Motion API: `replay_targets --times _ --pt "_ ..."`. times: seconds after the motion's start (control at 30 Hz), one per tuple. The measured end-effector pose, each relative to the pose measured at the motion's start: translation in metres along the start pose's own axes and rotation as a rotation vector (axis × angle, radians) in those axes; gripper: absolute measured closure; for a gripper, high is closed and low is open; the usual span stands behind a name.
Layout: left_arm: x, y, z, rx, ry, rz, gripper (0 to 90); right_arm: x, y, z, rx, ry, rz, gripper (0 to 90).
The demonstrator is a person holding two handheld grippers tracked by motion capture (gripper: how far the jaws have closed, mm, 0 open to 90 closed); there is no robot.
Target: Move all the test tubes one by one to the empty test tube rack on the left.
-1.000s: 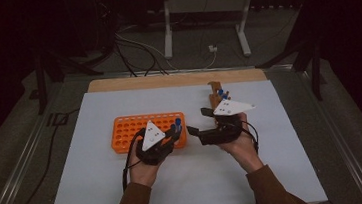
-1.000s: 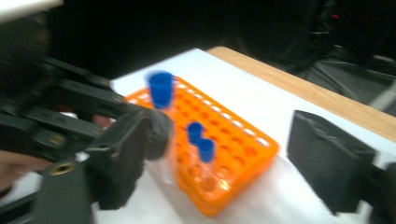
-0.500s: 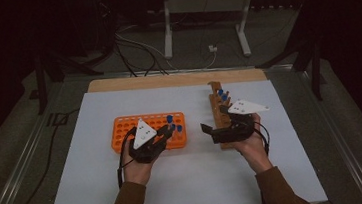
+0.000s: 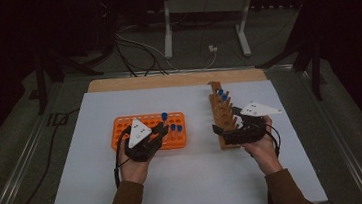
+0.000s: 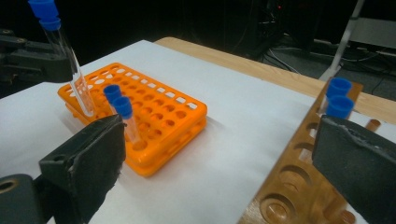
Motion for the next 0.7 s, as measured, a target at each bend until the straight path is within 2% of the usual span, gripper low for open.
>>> replay_targets --times 0.1,0.3,0.7 --pt "0.002 0.001 -0.002 -0.001 -0.009 0.002 78.0 -0.003 0.000 0.004 -0.013 0.005 -0.018 3.1" --pt "0.005 0.002 -0.005 0.001 -0.025 0.000 78.0 -0.007 0.002 0.008 -0.017 0.022 -0.022 3.1" --pt "0.005 0.014 -0.016 0.011 -0.031 0.023 78.0 -0.013 0.007 0.011 -0.020 0.035 -0.040 1.4"
Point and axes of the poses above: each handheld gripper's, and its own axes: z roughly backward along the jaws, y roughly out of its underside, x roughly to its left, the point moved 5 cm from there along -z, roughly forward along the jaws, and after that the axes turned 4 degrees about -x, right-handed, at the moved point
